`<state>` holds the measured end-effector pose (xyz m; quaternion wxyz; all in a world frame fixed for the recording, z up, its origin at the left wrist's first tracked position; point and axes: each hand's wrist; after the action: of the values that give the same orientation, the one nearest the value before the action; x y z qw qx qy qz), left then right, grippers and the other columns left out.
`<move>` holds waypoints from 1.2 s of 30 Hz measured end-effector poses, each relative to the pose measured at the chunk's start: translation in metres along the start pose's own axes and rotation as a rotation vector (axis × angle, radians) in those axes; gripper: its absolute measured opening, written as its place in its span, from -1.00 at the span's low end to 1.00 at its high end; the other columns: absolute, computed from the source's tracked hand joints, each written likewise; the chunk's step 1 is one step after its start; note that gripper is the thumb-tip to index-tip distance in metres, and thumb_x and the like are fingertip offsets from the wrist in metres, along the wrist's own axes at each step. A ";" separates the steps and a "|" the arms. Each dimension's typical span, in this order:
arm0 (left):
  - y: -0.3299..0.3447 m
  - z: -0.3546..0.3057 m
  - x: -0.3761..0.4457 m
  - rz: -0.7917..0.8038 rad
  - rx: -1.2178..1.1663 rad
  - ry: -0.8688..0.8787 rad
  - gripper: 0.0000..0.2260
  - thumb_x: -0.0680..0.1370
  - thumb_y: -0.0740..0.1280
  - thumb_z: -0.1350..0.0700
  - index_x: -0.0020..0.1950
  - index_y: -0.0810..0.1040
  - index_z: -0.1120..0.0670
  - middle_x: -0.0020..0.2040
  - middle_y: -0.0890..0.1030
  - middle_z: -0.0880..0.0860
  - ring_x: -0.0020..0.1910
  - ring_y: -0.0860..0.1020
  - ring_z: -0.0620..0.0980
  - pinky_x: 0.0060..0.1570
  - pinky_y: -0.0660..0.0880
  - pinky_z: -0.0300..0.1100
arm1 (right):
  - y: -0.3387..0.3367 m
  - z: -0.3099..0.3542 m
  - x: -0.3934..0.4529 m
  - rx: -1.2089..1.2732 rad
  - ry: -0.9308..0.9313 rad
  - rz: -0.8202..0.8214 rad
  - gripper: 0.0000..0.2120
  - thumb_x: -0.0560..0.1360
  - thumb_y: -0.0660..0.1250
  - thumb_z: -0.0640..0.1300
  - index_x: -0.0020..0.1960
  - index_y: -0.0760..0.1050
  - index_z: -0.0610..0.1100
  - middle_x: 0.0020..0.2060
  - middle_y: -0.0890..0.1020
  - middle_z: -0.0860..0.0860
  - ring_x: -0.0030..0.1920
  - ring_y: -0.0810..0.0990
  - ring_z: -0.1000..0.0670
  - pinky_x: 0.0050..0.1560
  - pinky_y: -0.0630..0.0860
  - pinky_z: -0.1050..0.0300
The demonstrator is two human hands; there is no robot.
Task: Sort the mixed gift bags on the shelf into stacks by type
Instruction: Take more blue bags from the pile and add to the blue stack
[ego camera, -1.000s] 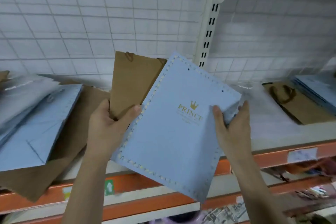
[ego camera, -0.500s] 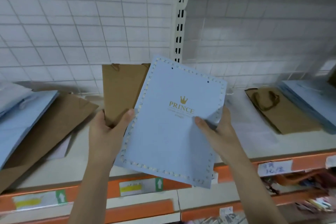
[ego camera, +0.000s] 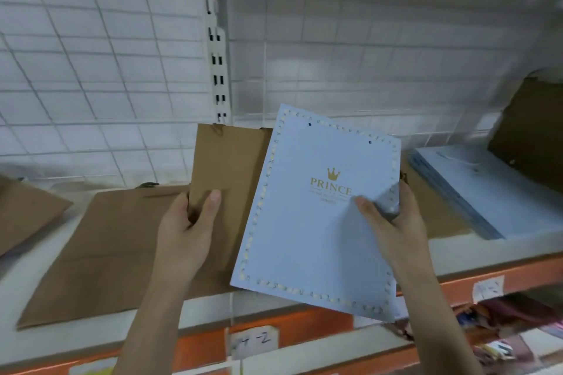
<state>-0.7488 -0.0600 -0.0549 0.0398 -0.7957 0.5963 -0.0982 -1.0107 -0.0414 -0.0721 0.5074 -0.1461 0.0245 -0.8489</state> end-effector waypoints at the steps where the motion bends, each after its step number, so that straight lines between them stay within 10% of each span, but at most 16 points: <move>1: 0.014 -0.001 -0.004 -0.016 -0.013 -0.013 -0.83 0.55 0.26 -0.05 -0.18 0.47 0.00 -0.25 0.56 -0.04 -0.27 0.51 -0.11 -0.33 0.36 -0.24 | -0.014 -0.005 0.008 -0.023 -0.002 0.002 -0.58 0.42 0.42 -0.03 0.23 0.38 0.09 -0.11 0.63 0.25 -0.14 0.62 0.23 -0.21 0.55 0.26; 8: 0.123 -0.010 -0.037 -0.085 -0.058 -0.087 -0.80 0.54 0.27 -0.06 0.02 0.44 0.06 -0.15 0.52 -0.09 -0.17 0.49 -0.17 -0.26 0.39 -0.24 | -0.114 -0.044 0.062 -0.099 0.017 0.049 -0.59 0.41 0.43 0.02 0.21 0.42 0.05 -0.01 0.66 0.12 -0.03 0.64 0.02 -0.04 0.58 -0.03; 20: 0.180 -0.019 -0.048 -0.130 -0.020 -0.084 -0.66 0.58 0.23 0.02 0.35 0.34 -0.04 -0.10 0.43 -0.32 -0.15 0.42 -0.35 -0.24 0.33 -0.35 | -0.151 -0.074 0.082 -0.073 0.120 0.061 -0.56 0.40 0.43 -0.03 0.24 0.40 0.08 -0.10 0.60 0.23 -0.12 0.57 0.21 -0.29 0.41 0.37; 36: 0.294 -0.036 -0.058 -0.155 0.034 -0.082 -0.64 0.58 0.22 0.00 0.38 0.36 -0.05 0.12 0.46 -0.11 0.05 0.41 -0.09 0.04 0.31 -0.16 | -0.297 -0.092 0.214 -0.091 0.205 0.161 -0.71 0.41 0.44 -0.07 0.11 0.50 0.08 -0.09 0.63 0.08 -0.09 0.61 0.02 -0.07 0.55 0.01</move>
<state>-1.0482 -0.0869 -0.0792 0.0698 -0.8420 0.5292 -0.0782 -1.3842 -0.0932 -0.0563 0.5613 -0.0789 0.1265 -0.8141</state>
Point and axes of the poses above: each hand's wrist, its own x-axis towards the middle knuckle, its own y-axis out of the palm, z = x × y
